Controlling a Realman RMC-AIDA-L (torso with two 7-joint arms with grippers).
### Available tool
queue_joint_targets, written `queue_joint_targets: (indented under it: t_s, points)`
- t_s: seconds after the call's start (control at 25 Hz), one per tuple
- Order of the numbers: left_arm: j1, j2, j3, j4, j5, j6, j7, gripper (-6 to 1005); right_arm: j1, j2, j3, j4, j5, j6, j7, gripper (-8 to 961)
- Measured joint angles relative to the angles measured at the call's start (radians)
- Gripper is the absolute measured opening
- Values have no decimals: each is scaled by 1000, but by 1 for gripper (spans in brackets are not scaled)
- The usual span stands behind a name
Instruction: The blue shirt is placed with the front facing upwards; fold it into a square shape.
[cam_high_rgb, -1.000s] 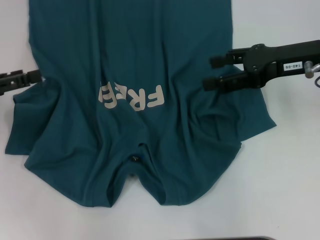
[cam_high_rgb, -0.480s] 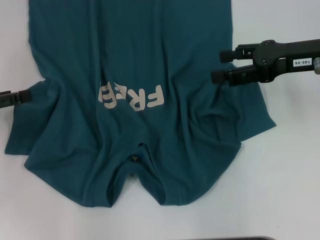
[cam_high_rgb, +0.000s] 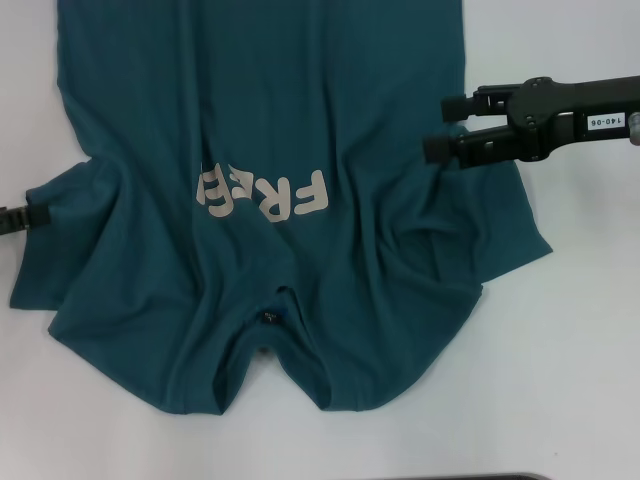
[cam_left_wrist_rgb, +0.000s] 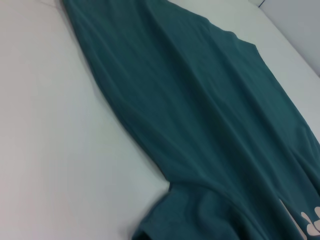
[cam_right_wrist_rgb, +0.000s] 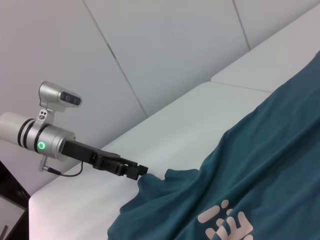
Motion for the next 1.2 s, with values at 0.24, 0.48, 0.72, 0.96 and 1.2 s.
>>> queue_joint_targets:
  t_s: [0.24, 0.48, 0.72, 0.96, 1.2]
  points:
    - [-4, -5, 18, 1, 14, 5, 8, 872, 1, 0, 4, -2, 0, 0, 3, 928]
    - [-20, -13, 36, 1, 36, 13, 7, 872, 1, 0, 12, -2, 0, -4, 5, 928]
    - [-27, -13, 67, -4, 36, 19, 3, 871, 0, 0, 14, -3, 0, -6, 5, 928]
    - [-34, -13, 73, -6, 36, 20, 3, 871, 4, 0, 14, -2, 0, -5, 5, 928]
    - [-42, -13, 69, -5, 36, 1, 0, 871, 6, 0, 14, 0, 0, -1, 5, 928]
